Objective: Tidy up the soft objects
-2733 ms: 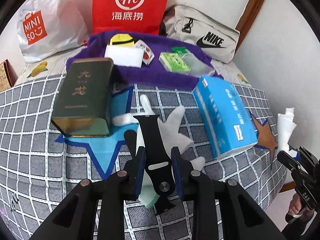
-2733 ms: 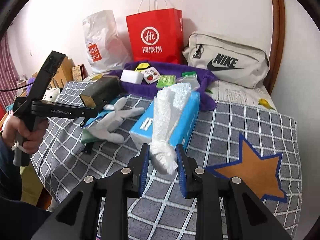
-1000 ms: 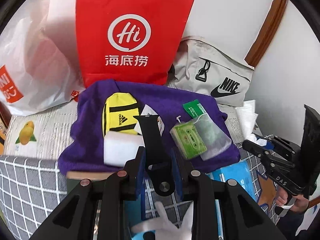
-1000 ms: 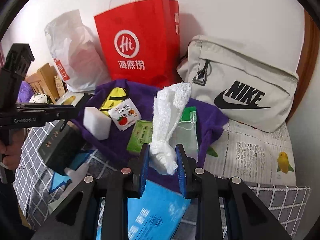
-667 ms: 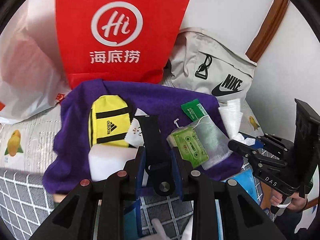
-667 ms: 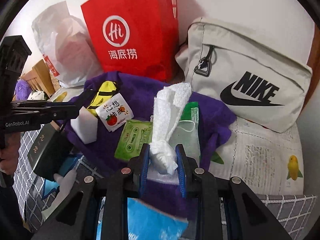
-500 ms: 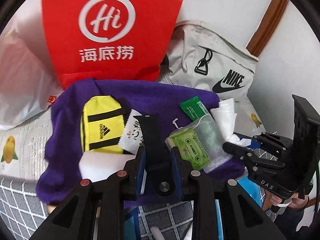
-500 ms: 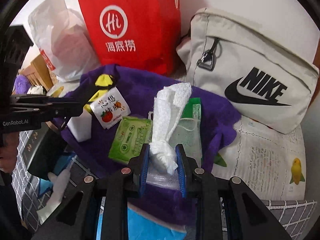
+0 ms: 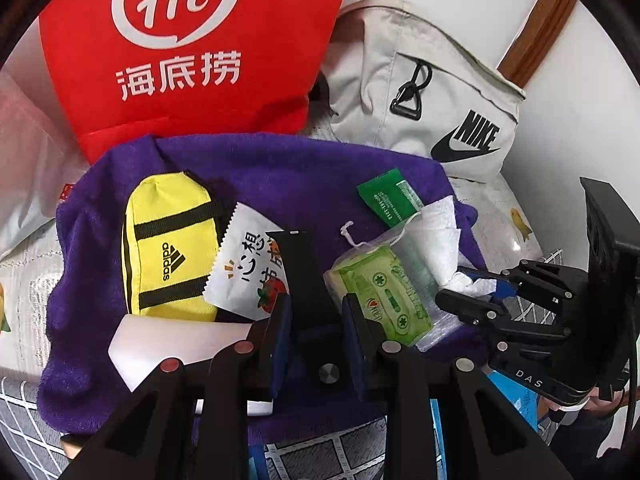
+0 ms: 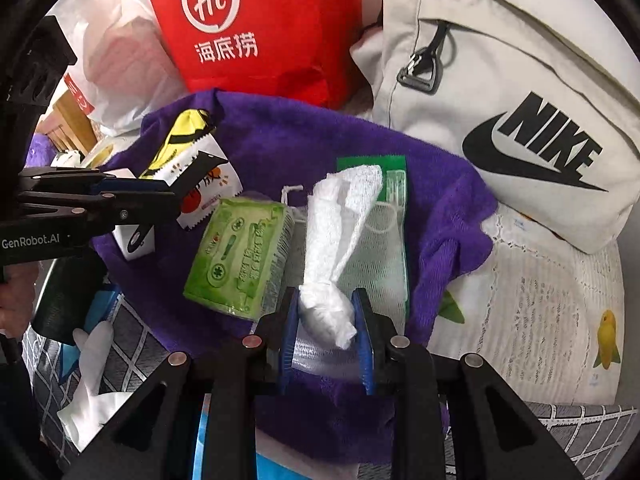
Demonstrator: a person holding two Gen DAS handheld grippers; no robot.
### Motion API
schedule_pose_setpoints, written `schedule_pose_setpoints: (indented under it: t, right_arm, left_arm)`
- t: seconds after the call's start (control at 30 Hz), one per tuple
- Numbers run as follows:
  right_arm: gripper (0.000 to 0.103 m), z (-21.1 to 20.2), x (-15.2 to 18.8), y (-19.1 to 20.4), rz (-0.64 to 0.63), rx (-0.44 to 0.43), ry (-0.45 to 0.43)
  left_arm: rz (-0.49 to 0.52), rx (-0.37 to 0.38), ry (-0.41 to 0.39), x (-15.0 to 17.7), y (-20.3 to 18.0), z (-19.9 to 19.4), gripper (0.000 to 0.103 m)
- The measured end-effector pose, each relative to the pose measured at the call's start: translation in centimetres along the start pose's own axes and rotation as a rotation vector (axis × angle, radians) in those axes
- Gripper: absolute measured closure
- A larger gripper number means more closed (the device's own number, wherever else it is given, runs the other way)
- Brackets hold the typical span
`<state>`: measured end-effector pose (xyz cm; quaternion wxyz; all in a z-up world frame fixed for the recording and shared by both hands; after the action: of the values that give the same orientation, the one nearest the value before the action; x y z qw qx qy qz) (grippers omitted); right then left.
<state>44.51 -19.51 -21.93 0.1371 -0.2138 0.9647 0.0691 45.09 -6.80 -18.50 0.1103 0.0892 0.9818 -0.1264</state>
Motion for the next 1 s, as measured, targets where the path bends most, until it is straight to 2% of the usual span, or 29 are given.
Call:
schedule_pose_setpoints:
  t: [0.1,0.23,0.4,0.7,1.0]
  right_arm:
    - [0.073,0.0,0.0,0.0,0.004,0.0,-0.003]
    - [0.054,-0.4,0.2,0.1,0.001,0.014,-0.014]
    - [0.049,-2.0,0.7,0.0,0.007,0.025,-0.039]
    - [0.049,-5.6,2.0,0.8,0.028,0.027,-0.092]
    - [0.049,-8.4,5.1,3.5,0.041,-0.001,-0.137]
  left_arm:
    - [0.005,0.005,0.004,0.1,-0.1,0.1,0.076]
    - [0.015,-0.016,-0.004,0.1,-0.2,-0.2,0.075]
    - [0.008,-0.02,-0.015,0.5,-0.3,-0.9,0.066]
    - [0.014,-0.053,-0.051,2.1,-0.8,-4.0,0.065]
    - [0.009,-0.075,-0.08,7.0,-1.2,-7.0,0.062]
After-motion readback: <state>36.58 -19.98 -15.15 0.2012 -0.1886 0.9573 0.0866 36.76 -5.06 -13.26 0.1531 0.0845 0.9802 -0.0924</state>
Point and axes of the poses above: each gripper's, at about its wrist camera, not at the fingertips, and z roughly the way its jaws point, y to its left, x to its underside, the point moved 9 cm from there along z, roughly the way its jaws point, and after that the axes turned 13 degrees about y, right-handed, at the moved point
